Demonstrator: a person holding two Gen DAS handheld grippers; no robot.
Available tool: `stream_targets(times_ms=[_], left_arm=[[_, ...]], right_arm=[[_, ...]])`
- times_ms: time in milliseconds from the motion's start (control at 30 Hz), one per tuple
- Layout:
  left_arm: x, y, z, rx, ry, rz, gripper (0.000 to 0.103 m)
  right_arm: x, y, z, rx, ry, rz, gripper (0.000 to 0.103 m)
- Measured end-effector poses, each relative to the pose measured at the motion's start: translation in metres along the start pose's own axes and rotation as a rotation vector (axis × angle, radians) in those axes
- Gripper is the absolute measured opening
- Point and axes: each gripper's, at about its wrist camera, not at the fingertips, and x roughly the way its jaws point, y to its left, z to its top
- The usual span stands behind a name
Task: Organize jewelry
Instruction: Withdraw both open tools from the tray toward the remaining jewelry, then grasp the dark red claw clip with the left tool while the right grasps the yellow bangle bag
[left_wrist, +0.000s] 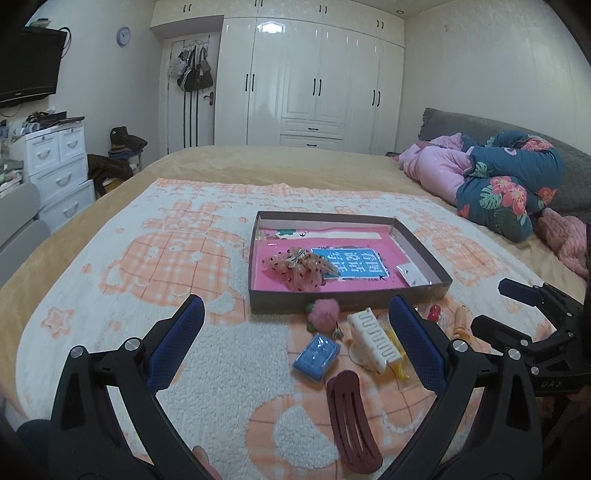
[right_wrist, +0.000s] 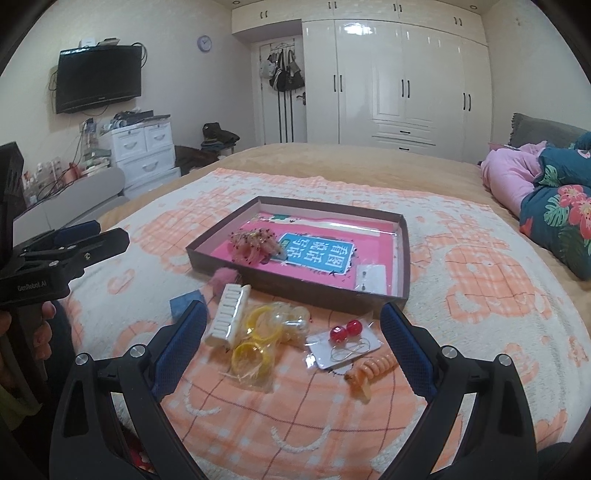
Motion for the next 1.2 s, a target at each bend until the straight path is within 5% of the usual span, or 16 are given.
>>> stream_targets(times_ms=[633, 1200], left_arm=[[-0.002, -0.004, -0.036, 0.03, 0.134, -0.028, 0.092], [0.027, -0.026, -0.068, 0.088, 0.322, -0.125, 0.091]], right_arm=[[0.018, 0.014, -0.021, -0.04, 0.096, 0.058, 0.092], [0.042, 0.007, -0.032, -0.009, 0.181, 0.095, 0.092]])
